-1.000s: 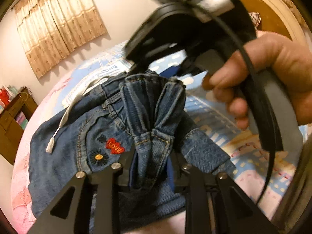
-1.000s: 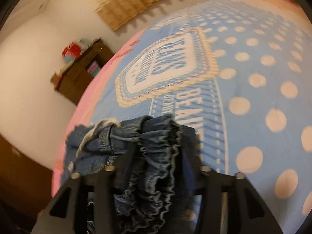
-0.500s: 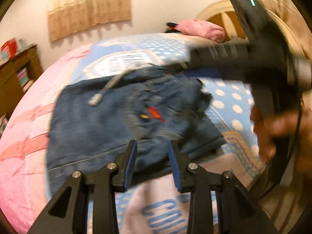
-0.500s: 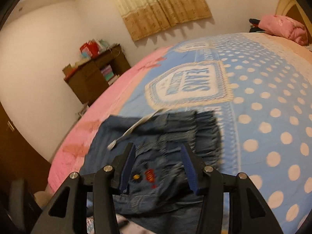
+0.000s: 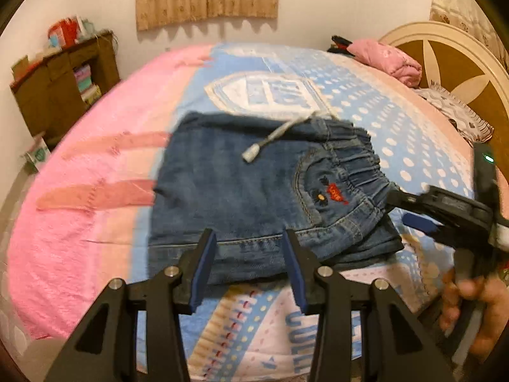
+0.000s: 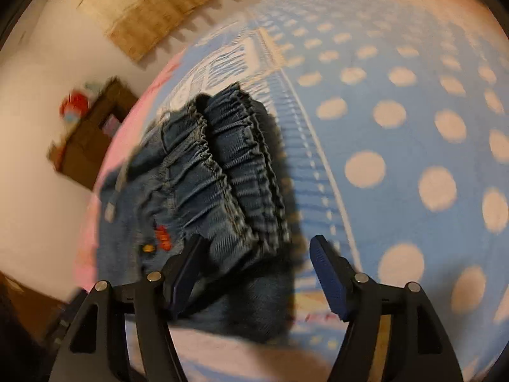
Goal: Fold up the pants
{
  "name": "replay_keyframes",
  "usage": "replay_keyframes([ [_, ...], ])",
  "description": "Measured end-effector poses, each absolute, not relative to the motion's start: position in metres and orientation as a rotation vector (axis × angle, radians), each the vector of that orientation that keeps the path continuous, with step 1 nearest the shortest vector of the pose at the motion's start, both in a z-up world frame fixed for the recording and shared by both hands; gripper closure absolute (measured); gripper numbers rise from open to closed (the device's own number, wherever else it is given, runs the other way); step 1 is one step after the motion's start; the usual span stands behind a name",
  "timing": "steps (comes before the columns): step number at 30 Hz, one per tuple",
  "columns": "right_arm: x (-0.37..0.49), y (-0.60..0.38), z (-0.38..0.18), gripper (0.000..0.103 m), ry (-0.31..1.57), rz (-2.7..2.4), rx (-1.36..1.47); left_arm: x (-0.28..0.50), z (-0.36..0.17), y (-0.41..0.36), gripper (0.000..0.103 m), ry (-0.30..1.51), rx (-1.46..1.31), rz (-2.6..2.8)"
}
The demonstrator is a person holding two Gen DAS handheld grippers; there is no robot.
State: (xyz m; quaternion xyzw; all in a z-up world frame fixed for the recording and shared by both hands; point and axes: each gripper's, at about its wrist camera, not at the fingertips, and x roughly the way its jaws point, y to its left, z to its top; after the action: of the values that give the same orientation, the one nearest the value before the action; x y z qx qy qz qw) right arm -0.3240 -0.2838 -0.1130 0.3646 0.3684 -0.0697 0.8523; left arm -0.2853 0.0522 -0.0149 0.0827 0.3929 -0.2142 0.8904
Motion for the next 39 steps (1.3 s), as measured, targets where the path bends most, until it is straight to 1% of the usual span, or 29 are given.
replay_keyframes([
  [4,-0.363,-0.250,-0.089,0.034,0.697,-0.100,0.711,-0.296,0.000,0.057,0.059,0.807,0.163,-0.415],
  [10,-0.385,-0.210,-0.060,0.034,0.674,-0.091,0.569,-0.312,0.009,0.064,0.059,0.797,0.146,-0.392],
  [17,-0.392,-0.210,-0.053,0.034,0.671,-0.115,0.528,-0.314,0.010,0.070,0.059,0.795,0.164,-0.366],
  [20,-0.391,-0.208,-0.043,0.034,0.676,-0.137,0.471,-0.307,0.009,0.070,0.059,0.797,0.175,-0.345],
  [27,-0.388,-0.187,-0.014,0.033,0.605,-0.189,0.313,-0.297,0.008,0.070,0.059,0.791,0.176,-0.313],
  [28,-0.386,-0.184,-0.013,0.033,0.609,-0.187,0.295,-0.294,0.004,0.068,0.059,0.802,0.190,-0.308],
  [29,-0.383,-0.181,-0.013,0.030,0.619,-0.181,0.280,-0.293,0.000,0.067,0.059,0.812,0.201,-0.303],
  [30,-0.380,-0.179,-0.014,0.029,0.630,-0.175,0.273,-0.291,-0.003,0.066,0.059,0.824,0.210,-0.296],
  [35,-0.369,-0.189,-0.031,0.029,0.669,-0.176,0.321,-0.271,-0.015,0.072,0.059,0.851,0.218,-0.268],
  [39,-0.356,-0.230,-0.048,0.029,0.690,-0.161,0.507,-0.238,-0.014,0.087,0.058,0.850,0.214,-0.226],
])
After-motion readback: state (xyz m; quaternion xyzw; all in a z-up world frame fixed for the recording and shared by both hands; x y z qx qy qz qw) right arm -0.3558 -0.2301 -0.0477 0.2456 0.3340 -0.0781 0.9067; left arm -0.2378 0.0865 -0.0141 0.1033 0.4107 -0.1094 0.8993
